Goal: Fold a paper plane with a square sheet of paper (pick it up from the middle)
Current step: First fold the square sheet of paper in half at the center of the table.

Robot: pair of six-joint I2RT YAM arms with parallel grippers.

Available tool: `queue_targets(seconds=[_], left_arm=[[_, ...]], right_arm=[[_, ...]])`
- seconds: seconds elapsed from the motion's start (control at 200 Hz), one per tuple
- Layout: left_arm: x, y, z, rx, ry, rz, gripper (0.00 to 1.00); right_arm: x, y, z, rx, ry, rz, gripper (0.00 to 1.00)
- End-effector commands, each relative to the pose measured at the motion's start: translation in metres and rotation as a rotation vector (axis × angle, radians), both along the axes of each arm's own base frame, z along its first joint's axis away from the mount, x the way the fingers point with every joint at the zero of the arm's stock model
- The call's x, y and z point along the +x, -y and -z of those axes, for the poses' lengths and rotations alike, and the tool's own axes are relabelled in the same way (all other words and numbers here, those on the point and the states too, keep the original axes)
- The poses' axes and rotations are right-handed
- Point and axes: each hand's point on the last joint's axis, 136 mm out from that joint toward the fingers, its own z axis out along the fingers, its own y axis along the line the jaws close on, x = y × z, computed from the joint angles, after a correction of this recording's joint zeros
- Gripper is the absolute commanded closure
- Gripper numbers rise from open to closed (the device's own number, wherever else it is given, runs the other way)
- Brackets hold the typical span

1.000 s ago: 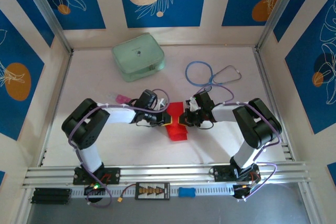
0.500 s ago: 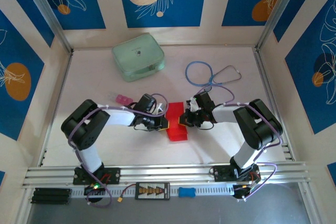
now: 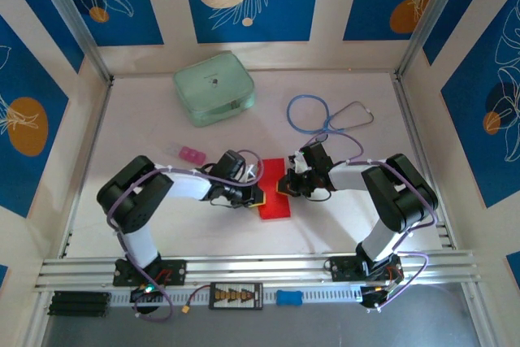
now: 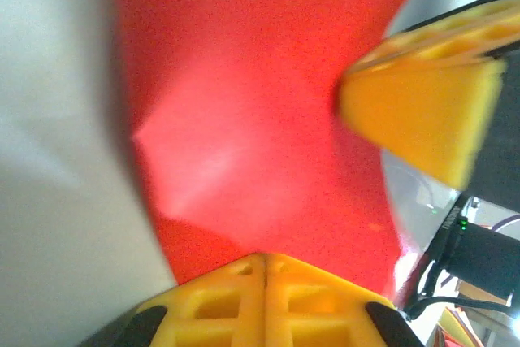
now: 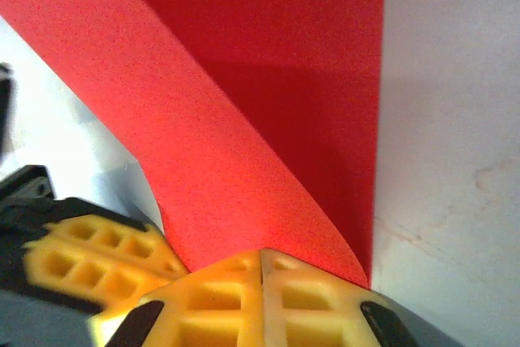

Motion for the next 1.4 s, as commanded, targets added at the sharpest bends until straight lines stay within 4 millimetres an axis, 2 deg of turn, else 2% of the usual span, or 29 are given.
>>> queue_targets(seconds=[0.0, 0.06, 0.13, 0.29, 0.405, 0.505, 0.585, 0.745, 0.895, 0.975, 1.105, 1.295, 1.395], left_arm=[[-0.018, -0.018, 0.033, 0.085, -0.059, -0.002, 1.0], [-0.023, -0.023, 0.038, 0.097, -0.068, -0.001, 1.0], [-0.023, -0.023, 0.034, 0.088, -0.059, -0.001, 1.0], [-0.015, -0.013, 0.001, 0.032, -0.008, -0.001, 1.0], [-0.01, 0.002, -0.026, -0.042, 0.019, 0.02, 1.0], [-0.008, 0.009, -0.036, -0.077, 0.027, 0.021, 1.0], [-0.013, 0.012, -0.032, -0.077, 0.016, 0.033, 1.0], [-0.024, 0.008, -0.009, -0.052, -0.037, 0.046, 1.0], [-0.036, -0.011, 0.02, 0.038, -0.08, 0.036, 1.0], [-0.042, -0.021, 0.027, 0.078, -0.081, 0.039, 1.0], [-0.04, -0.02, 0.014, 0.069, -0.045, 0.056, 1.0], [-0.025, 0.006, -0.03, -0.089, 0.027, 0.057, 0.99], [-0.023, 0.014, -0.036, -0.135, 0.024, 0.057, 0.98]], right_arm=[[-0.033, 0.035, 0.041, -0.186, -0.145, 0.051, 1.0], [-0.034, 0.036, 0.042, -0.188, -0.146, 0.05, 1.0], [-0.035, 0.037, 0.042, -0.191, -0.147, 0.053, 1.0], [-0.035, 0.037, 0.042, -0.194, -0.146, 0.053, 1.0], [-0.035, 0.037, 0.042, -0.195, -0.144, 0.053, 1.0], [-0.035, 0.038, 0.043, -0.198, -0.147, 0.054, 1.0], [-0.035, 0.038, 0.043, -0.197, -0.146, 0.055, 1.0], [-0.037, 0.038, 0.045, -0.199, -0.151, 0.056, 1.0], [-0.039, 0.039, 0.046, -0.202, -0.151, 0.058, 1.0], [-0.04, 0.04, 0.046, -0.202, -0.151, 0.059, 1.0], [-0.039, 0.039, 0.046, -0.199, -0.148, 0.057, 1.0], [-0.038, 0.039, 0.045, -0.198, -0.147, 0.055, 1.0], [-0.038, 0.039, 0.045, -0.2, -0.146, 0.055, 1.0]])
